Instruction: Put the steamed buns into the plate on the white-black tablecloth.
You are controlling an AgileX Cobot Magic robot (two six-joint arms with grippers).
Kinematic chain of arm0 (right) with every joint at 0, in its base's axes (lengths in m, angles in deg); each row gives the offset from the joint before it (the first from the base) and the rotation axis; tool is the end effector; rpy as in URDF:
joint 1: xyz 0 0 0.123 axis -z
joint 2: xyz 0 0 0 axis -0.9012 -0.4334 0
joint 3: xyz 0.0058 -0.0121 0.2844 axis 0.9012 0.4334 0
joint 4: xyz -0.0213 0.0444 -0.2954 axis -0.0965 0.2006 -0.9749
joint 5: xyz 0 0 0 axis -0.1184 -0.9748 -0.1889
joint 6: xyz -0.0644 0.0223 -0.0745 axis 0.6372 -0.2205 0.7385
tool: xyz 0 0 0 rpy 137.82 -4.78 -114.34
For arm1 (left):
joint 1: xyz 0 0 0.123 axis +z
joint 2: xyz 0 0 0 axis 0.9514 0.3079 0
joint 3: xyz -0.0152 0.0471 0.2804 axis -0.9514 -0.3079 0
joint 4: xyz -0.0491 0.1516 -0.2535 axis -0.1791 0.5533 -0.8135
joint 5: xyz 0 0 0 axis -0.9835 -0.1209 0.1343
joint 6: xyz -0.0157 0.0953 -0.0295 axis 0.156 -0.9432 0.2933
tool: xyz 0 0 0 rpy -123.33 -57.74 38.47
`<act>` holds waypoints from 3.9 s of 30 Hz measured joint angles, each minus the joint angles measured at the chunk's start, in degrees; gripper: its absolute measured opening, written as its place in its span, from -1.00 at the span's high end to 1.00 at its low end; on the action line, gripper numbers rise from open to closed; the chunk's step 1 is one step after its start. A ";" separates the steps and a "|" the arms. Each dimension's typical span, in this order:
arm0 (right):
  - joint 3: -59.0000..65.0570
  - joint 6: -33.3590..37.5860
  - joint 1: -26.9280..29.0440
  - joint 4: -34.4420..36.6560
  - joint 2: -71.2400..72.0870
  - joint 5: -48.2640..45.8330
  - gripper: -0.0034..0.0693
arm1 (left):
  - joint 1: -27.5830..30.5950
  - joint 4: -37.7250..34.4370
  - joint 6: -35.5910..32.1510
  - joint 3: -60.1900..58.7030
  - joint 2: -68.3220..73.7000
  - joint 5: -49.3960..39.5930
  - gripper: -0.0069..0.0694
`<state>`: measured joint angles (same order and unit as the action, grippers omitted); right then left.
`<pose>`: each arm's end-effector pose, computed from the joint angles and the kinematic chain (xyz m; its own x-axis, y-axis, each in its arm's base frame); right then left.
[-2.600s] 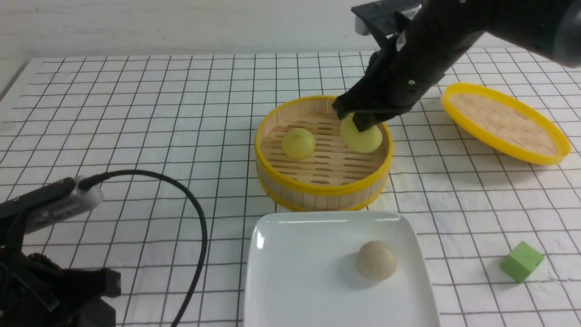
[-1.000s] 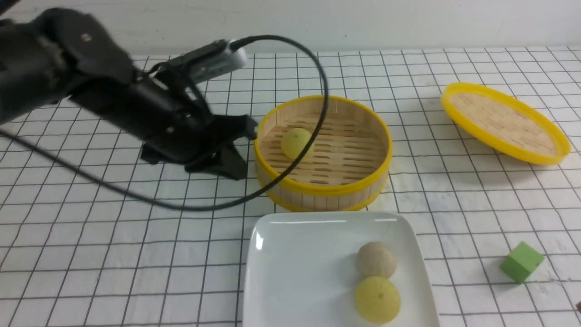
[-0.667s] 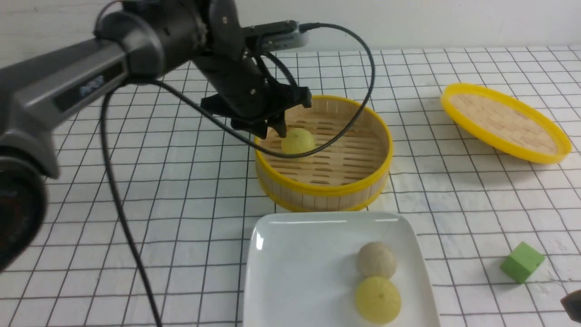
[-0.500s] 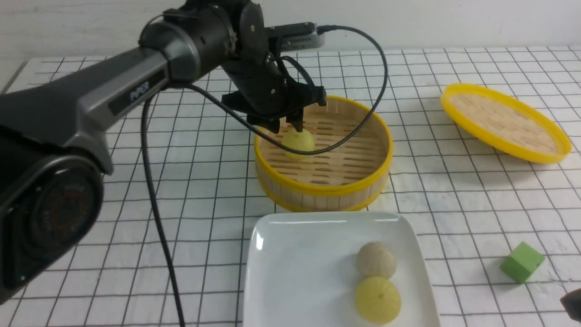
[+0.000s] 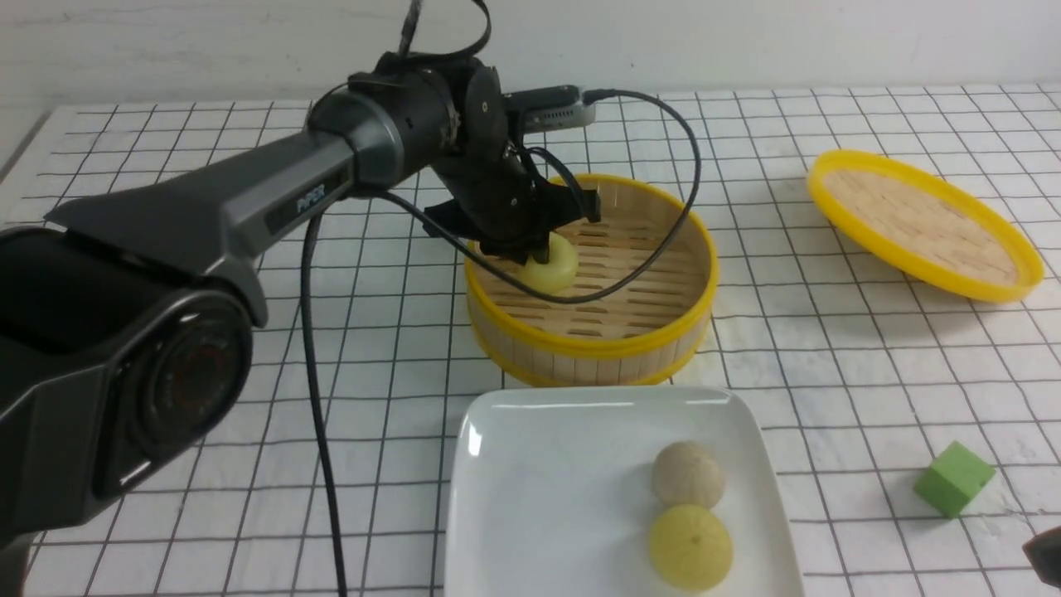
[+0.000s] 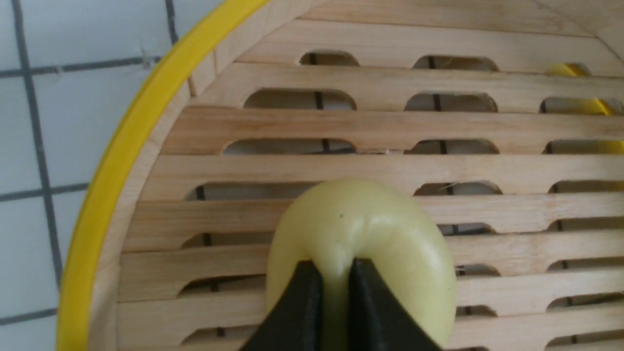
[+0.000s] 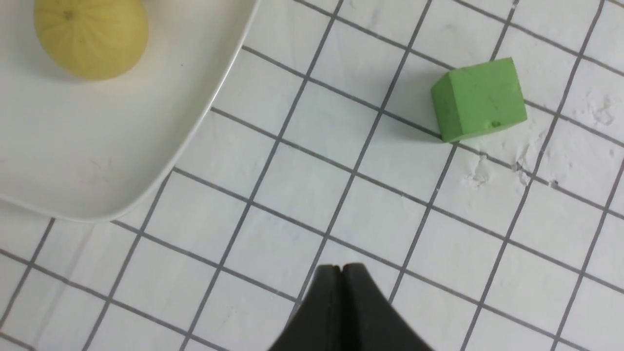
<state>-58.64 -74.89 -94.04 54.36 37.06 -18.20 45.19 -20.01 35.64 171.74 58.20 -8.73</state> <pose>0.1667 0.0893 0.2513 -0.7948 -0.3333 -0.5071 -0.3917 0.9200 0.0091 0.4963 -0.2611 0.1821 -0.8840 0.0571 -0.4640 0.1926 0.9488 -0.2502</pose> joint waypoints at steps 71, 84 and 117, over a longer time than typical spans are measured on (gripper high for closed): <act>17.23 -5.73 0.00 -1.56 32.85 32.30 0.94 | -14.59 9.04 5.24 -21.56 -21.90 -15.93 0.16; 17.63 0.91 0.00 8.65 32.85 28.25 0.94 | -14.59 9.48 4.82 -21.56 -21.90 -15.18 0.38; 29.73 0.91 15.48 4.15 46.43 27.81 0.88 | -14.59 14.03 3.33 -21.56 -21.90 -15.71 0.81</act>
<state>-28.91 -73.97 -78.57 58.51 83.49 9.60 30.60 -5.98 38.97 150.18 36.30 -24.44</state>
